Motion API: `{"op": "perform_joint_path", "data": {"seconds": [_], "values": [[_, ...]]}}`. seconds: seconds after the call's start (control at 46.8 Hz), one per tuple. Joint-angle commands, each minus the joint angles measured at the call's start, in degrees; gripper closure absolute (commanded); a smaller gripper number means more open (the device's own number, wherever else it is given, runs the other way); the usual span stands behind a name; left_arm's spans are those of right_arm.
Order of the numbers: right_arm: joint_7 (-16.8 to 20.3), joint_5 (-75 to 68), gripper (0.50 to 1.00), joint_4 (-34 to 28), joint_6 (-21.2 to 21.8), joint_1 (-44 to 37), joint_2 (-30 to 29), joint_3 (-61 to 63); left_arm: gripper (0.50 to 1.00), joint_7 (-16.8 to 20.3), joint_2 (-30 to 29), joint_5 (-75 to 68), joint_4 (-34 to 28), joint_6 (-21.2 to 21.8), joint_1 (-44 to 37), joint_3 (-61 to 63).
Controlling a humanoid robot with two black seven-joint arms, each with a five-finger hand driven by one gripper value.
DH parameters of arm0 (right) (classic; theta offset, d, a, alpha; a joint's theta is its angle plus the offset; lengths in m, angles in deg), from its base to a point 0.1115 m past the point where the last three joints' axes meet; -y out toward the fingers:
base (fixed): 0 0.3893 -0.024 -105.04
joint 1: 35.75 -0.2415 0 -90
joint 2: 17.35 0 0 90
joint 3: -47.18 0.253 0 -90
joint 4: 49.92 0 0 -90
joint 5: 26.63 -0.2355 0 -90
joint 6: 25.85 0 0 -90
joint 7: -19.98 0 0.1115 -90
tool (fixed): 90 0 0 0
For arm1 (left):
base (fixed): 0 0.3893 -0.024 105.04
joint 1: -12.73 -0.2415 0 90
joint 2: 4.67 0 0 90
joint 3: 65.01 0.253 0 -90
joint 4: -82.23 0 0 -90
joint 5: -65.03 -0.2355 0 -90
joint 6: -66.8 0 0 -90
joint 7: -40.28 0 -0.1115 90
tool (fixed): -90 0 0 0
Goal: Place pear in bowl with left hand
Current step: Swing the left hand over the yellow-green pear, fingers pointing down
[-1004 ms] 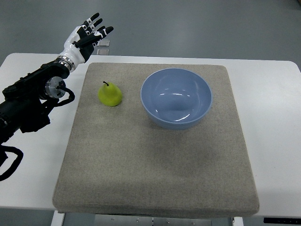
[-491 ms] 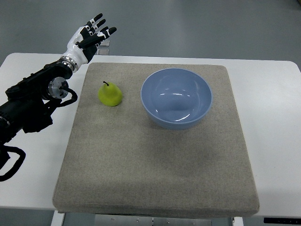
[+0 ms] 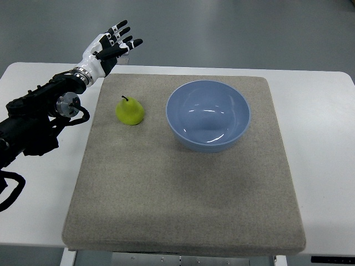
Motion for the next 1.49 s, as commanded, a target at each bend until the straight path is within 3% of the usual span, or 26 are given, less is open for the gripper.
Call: {"op": "perform_joint_path", "data": {"seconds": [0.0,0.598,0.918,1.132,1.473], "values": [[0.01,0.00,0.574,0.00,0.04,0.00,0.00,0.00,0.508,-0.13,-1.02,-2.31,0.15,-0.09,0.35,0.65],[0.01,0.00,0.574,0.00,-0.04,0.00,0.00,0.00,0.510,-0.40,-14.73,-38.96,17.38,-4.39,2.99,1.09],[0.01,0.00,0.574,0.00,-0.04,0.00,0.00,0.00,0.516,-0.22,-18.60,-56.97,19.57,-16.35,4.92,1.01],[0.01,0.00,0.574,0.00,0.04,0.00,0.00,0.00,0.521,-0.05,-23.26,-67.18,24.93,-16.70,8.61,1.01],[0.01,0.00,0.574,0.00,-0.04,0.00,0.00,0.00,0.527,2.32,-22.91,-82.12,27.31,-16.53,9.05,1.01]]}}
